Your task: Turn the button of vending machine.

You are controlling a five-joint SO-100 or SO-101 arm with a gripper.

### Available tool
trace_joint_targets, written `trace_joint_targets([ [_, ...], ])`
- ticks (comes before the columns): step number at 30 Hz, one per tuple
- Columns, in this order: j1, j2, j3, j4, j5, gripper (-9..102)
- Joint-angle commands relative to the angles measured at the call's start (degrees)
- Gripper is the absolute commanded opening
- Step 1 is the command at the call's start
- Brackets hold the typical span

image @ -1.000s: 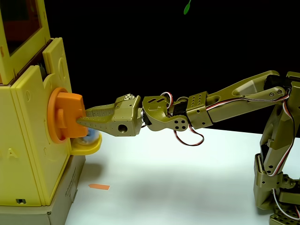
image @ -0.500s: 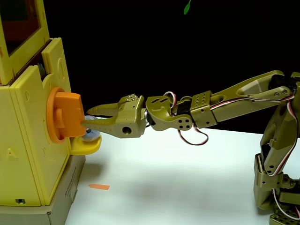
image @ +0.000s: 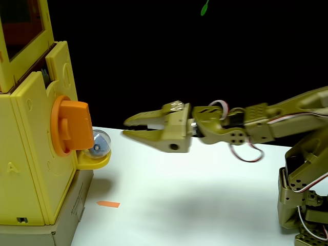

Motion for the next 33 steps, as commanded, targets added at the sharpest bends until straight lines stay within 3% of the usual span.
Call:
trace_joint_targets([
  [1,1.8,13.3,5.7,1.0,-20.0,7],
  [4,1.0,21.5,10.0,4.0,-36.5,0],
  [9,-0.5,33.9,18.2,11.4,-57.7,-1],
  [17,-0.9,53.6,36.8,19.2,-66.0,-1],
  [26,-1.5,67.1,40.6,46.5,-71.6,-1],
  [33,-2.7,67.3,40.3,56.3,-69.9,1],
])
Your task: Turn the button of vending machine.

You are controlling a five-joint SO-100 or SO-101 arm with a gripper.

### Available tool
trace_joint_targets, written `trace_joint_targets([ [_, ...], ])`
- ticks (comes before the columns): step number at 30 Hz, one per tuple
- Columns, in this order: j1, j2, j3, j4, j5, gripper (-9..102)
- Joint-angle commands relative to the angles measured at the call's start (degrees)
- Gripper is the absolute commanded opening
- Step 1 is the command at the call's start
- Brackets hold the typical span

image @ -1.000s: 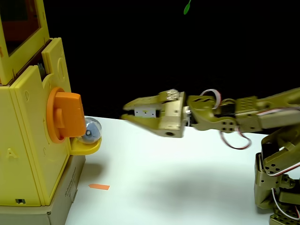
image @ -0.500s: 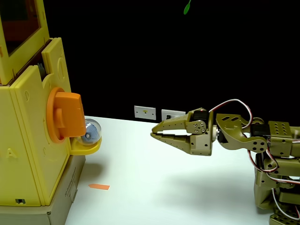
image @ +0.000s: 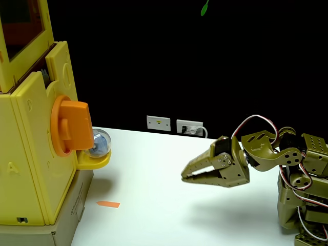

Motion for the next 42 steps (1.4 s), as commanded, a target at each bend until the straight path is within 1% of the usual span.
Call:
trace_joint_targets([
  [1,-0.9,8.3,8.5,3.8,-0.1,1],
  [7,-1.7,8.3,6.3,10.5,0.2,0],
  [10,-1.6,8.3,4.6,16.4,0.9,0],
  [14,-2.5,8.3,2.3,24.6,-2.1,0],
  [18,-4.4,8.3,2.3,24.5,-2.8,0],
  [24,-3.6,8.3,2.7,22.9,-3.9,-1],
  [42,-3.5,8.3,2.7,22.9,-3.9,-1],
])
